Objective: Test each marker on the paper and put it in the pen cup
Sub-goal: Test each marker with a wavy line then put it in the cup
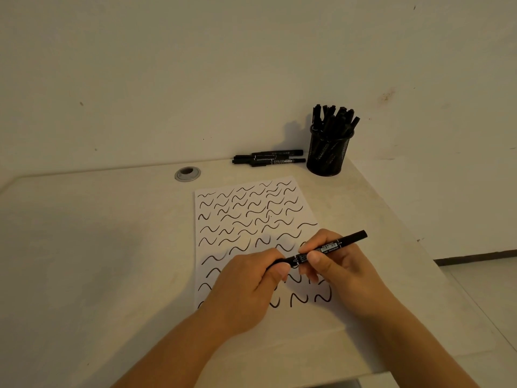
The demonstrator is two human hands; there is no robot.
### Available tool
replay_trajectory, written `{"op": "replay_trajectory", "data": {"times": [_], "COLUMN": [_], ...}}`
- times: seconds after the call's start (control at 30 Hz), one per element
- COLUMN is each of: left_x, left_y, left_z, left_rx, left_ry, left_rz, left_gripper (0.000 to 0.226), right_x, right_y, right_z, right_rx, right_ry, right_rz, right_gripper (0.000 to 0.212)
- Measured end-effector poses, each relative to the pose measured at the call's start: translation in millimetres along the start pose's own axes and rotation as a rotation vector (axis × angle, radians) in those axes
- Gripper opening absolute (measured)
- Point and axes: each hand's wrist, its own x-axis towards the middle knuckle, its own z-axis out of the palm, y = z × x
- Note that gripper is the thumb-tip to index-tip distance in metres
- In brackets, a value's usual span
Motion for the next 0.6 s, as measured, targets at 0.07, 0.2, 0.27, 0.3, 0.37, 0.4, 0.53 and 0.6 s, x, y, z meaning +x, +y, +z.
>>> {"op": "replay_trajectory", "data": {"times": [0.07,0.2,0.27,0.3,0.37,0.4,0.53,0.6], "left_x": [0.2,2.3,1.6,0.8,-0.1,0.4,13.1,25.1], "left_y": [0.1,-0.1,0.5,0.7,1.0,0.9,1.5,3.0], "left_z": [0.3,0.6,0.9,1.0,-1.5,-3.6,-18.4,-26.8], "left_rx": [0.002,0.020,0.022,0.017,0.032,0.050,0.158,0.209], "left_ry": [0.003,0.033,0.054,0.066,0.096,0.107,0.102,0.101], "left_rz": [0.000,0.019,0.007,-0.008,-0.039,-0.052,-0.073,-0.073], "left_gripper": [0.021,0.030,0.023,0.015,0.009,0.011,0.009,0.007], "right_x": [0.3,1.0,1.5,1.9,5.2,7.5,20.3,28.2], "right_y": [-0.3,-0.4,0.3,2.5,3.5,1.3,-8.5,-19.1], "right_z": [0.5,1.8,2.9,0.9,-5.6,-8.4,-18.3,-19.9], "right_rx": [-0.013,-0.038,-0.071,-0.068,-0.090,-0.158,-0.589,-0.946], "right_ry": [-0.001,0.035,0.110,0.188,0.355,0.394,0.400,0.324], "right_rz": [-0.005,-0.006,-0.012,-0.027,-0.034,-0.031,-0.109,-0.258], "right_gripper": [0.011,0.010,0.013,0.010,0.007,0.010,0.020,0.017]}}
